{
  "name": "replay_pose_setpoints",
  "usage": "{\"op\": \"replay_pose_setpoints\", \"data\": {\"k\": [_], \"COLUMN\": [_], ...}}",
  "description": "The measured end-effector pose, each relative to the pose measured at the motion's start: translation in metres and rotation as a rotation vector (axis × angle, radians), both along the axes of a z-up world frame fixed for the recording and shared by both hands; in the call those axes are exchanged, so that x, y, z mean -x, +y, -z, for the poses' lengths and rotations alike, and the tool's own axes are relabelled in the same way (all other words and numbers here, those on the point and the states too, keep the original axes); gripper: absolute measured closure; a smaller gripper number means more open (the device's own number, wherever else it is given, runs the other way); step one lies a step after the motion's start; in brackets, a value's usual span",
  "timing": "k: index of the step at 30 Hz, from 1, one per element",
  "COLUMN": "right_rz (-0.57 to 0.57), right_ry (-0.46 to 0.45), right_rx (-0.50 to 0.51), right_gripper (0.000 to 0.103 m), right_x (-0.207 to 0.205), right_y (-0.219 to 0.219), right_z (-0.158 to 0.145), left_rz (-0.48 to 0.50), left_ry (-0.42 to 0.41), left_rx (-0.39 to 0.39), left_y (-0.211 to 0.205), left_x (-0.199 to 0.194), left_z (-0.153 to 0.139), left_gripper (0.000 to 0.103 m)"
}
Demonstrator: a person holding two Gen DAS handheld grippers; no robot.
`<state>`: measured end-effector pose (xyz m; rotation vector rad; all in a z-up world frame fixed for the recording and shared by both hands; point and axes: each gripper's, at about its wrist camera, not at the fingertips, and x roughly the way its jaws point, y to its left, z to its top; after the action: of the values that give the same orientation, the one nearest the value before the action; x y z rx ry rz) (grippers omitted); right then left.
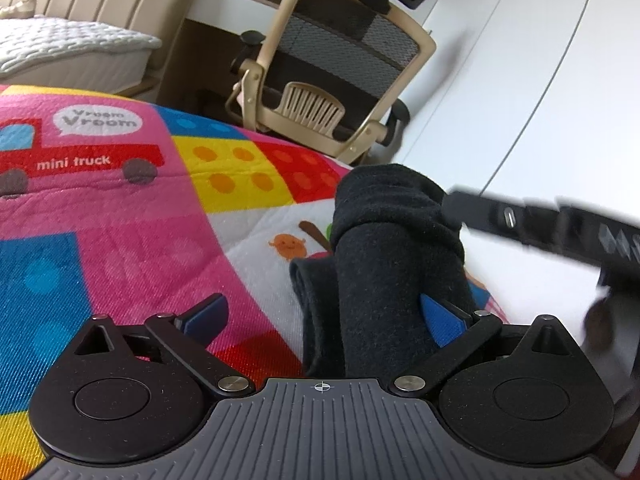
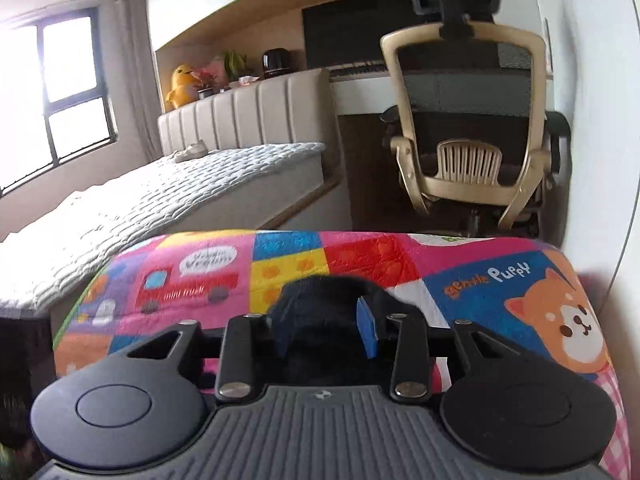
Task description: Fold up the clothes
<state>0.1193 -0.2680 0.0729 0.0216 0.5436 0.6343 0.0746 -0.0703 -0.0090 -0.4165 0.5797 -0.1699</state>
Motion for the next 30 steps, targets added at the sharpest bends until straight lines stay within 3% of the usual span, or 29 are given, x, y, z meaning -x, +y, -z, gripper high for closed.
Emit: {"op": "replay_pose_setpoints", "data": {"k": [4,12,16,17,21,24,30], "right_rz": [-0.019,-0.021,-0.016,-0.015,-0.003,-0.001,-0.009], "right_ry": [0.163,0.095,0.022,0.021,0.089,0.096,0.1], "right_rx": [0.005,0.072,0.064,0.072,0.096,0.074,0.075], "right_gripper": [0.067,0.066,0.05,0.044,0.037,0.037,0.037], "right_x": [-0.038,-0.031,-0.007,-0.003,-0.005,-0.008,-0.009], "right_y": [0.013,0.026,0.011,0.009,0.006,0.004,0.004], "right_z": [0.022,0.019,0.001,0.002,0.032,0.035,0.035], "left_rz": [-0.007,-0.013,-0.003,-0.003,0.003,-0.002,0.005], "left_ry": [0.003,0.015,0.012,0.013,0.021,0.002,0.007], "left_rx": [0.006,0.044,0.044,0.046,0.025,-0.002,0.015], "left_y": [0.001,0.008,0.007,0.007,0.004,0.0,0.002], "left_x": [0.0,-0.002,-0.002,-0.002,-0.003,0.0,-0.001], "left_z": [0.001,0.003,0.003,0.003,0.003,0.001,0.002], "left_gripper": [0.0,0.0,0.0,0.0,0.0,0.0,0.0]}}
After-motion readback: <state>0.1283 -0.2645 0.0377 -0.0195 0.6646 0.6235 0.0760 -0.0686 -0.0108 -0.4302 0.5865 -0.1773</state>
